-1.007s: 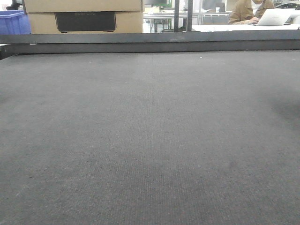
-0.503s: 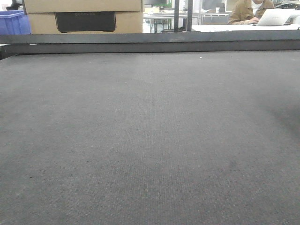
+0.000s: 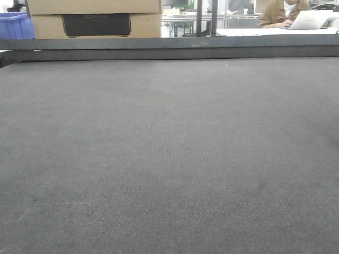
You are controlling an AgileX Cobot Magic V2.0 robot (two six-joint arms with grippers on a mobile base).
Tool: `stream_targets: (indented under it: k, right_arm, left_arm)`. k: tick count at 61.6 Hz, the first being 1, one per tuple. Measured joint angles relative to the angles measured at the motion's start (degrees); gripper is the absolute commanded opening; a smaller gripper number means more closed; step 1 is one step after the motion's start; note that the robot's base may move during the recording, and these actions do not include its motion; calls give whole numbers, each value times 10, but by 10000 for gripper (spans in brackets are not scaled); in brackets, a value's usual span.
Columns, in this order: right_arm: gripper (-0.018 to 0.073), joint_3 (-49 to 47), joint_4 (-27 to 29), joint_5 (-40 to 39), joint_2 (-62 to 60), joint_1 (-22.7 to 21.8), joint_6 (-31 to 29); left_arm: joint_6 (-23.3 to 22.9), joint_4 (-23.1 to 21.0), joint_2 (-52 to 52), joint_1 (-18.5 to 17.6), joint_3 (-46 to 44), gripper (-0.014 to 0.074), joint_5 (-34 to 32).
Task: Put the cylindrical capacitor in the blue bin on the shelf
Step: 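Lift both held cylinders up off the table surface, then turn the base away from the table while holding both cylinders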
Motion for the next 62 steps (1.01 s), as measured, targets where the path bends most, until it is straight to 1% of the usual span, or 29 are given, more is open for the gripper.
stream_targets:
  k: [7,18,62]
  right_arm:
    - [-162,-19,-4,15,-4,0,1]
    - [-162,-23,-5,20,-4,0,1]
    - [-162,-24,-5,22,-4,0,1]
  left_arm:
    - [0,4,-6,0,0,-111,9]
    - [0,6,-6,0,0,-111,18]
    - [0,7,-6,0,0,-111,18]
